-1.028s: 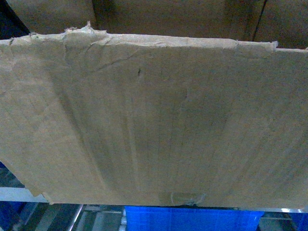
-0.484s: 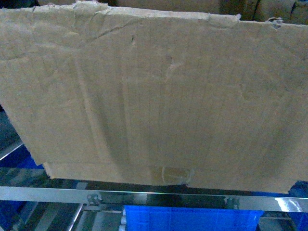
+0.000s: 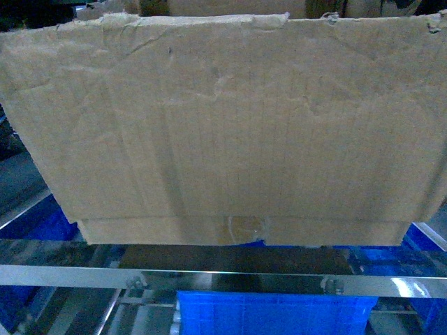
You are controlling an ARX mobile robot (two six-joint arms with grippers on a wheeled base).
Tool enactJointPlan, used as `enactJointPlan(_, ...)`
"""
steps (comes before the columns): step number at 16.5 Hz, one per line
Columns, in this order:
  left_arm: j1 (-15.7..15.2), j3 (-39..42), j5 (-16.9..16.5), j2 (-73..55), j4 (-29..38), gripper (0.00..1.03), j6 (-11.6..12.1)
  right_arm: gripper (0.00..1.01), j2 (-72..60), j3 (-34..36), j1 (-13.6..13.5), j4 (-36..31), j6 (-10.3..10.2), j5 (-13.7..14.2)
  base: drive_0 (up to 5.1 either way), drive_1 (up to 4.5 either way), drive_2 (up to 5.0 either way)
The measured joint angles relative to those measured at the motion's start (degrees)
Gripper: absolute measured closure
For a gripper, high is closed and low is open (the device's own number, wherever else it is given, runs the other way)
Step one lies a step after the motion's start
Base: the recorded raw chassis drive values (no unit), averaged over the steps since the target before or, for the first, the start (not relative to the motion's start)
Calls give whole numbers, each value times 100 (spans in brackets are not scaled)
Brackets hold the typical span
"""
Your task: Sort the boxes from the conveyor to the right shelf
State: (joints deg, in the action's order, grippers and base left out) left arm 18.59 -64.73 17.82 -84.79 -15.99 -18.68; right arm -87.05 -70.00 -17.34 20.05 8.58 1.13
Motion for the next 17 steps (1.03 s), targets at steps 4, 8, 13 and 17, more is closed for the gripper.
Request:
enactJointPlan(4,4,-31,0,-151,87,101,120,99,-61,-17,9,-2,9,42,39,39,39)
enactJointPlan(8,-2,-31,24,-203,166,101,251,99,-267,96,13,-107,7,-55,0,0,0)
enactJointPlan(13,-2,-31,9,-271,328,45,245,50,-341,192,-72,-74,210,-420,0,0,0)
enactJointPlan(17,4,-31,-2,-271,343,3,256,5,-343,192,-68,-74,258,-420,0,0,0)
